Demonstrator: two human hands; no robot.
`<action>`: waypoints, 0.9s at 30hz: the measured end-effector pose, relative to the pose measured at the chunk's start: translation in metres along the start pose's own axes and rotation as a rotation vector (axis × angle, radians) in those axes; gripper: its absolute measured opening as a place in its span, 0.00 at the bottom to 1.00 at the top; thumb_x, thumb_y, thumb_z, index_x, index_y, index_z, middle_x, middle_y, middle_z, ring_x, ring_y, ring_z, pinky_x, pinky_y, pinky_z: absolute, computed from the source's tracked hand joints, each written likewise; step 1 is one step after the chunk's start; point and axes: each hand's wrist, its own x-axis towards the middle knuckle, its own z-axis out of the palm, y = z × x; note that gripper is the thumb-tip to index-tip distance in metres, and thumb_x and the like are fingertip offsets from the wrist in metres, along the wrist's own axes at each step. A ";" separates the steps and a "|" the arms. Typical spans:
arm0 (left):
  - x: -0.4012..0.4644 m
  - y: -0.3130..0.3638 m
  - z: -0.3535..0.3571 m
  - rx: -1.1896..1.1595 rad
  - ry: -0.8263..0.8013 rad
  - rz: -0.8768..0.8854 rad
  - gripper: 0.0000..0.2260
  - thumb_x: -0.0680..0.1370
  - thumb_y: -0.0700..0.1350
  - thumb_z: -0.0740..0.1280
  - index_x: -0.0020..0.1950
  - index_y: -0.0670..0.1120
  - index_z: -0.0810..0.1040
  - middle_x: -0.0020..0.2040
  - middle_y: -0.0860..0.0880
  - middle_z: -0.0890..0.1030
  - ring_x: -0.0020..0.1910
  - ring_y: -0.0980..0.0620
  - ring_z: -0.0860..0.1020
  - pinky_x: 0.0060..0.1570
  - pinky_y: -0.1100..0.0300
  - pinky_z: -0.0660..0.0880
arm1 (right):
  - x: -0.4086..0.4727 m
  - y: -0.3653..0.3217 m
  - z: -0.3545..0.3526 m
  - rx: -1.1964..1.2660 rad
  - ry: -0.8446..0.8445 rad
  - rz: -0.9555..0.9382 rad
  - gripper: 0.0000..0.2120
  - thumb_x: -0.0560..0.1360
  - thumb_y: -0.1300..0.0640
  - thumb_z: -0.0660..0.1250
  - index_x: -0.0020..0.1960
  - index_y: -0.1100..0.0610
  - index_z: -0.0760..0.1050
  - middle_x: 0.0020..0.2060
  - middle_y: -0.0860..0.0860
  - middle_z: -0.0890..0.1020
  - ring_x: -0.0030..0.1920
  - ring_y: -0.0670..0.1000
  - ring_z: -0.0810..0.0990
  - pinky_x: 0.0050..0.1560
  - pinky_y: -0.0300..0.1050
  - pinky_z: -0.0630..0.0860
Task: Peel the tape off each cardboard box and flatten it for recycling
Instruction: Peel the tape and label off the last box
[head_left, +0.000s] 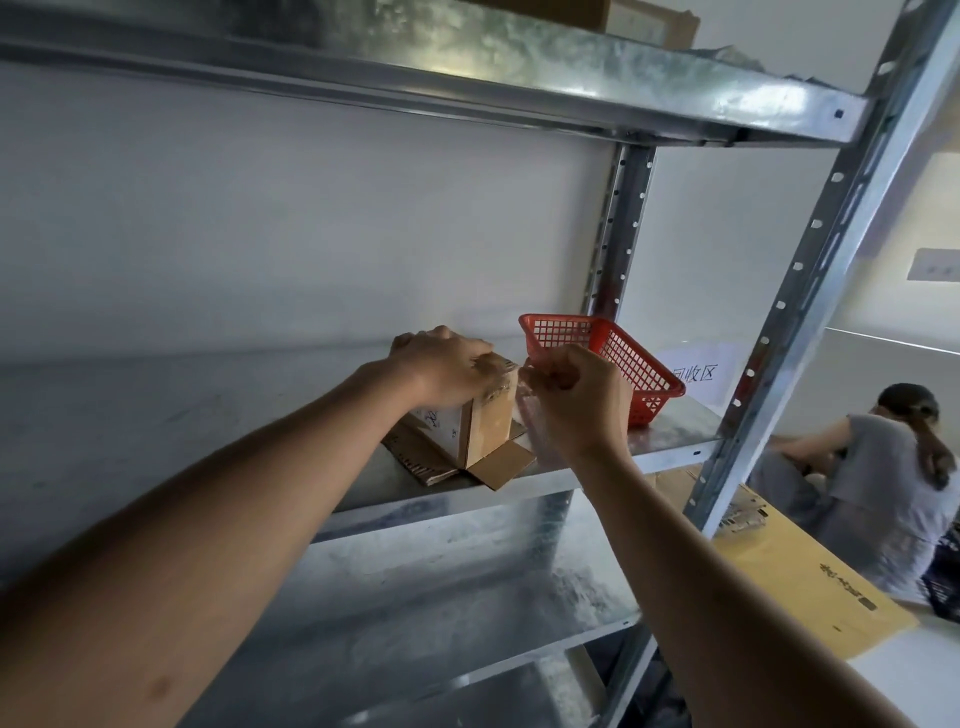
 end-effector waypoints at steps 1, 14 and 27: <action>0.002 0.003 -0.001 -0.014 -0.017 -0.013 0.28 0.81 0.69 0.53 0.79 0.62 0.66 0.79 0.44 0.67 0.76 0.40 0.66 0.71 0.42 0.61 | 0.005 0.005 -0.002 -0.011 -0.006 0.001 0.04 0.75 0.55 0.78 0.49 0.52 0.86 0.40 0.40 0.84 0.39 0.34 0.80 0.44 0.28 0.72; 0.019 0.021 0.005 -0.108 -0.051 -0.017 0.35 0.75 0.70 0.68 0.80 0.64 0.63 0.81 0.55 0.60 0.79 0.47 0.58 0.77 0.46 0.58 | 0.078 0.083 -0.015 -0.288 -0.135 -0.021 0.03 0.77 0.64 0.74 0.49 0.59 0.86 0.49 0.54 0.87 0.42 0.48 0.80 0.40 0.32 0.71; 0.008 0.011 0.005 0.040 -0.133 -0.053 0.47 0.65 0.71 0.69 0.80 0.72 0.48 0.81 0.63 0.51 0.81 0.49 0.53 0.78 0.48 0.56 | 0.079 0.067 -0.019 -0.241 -0.161 -0.366 0.12 0.80 0.59 0.70 0.62 0.54 0.83 0.55 0.54 0.86 0.48 0.52 0.84 0.43 0.41 0.77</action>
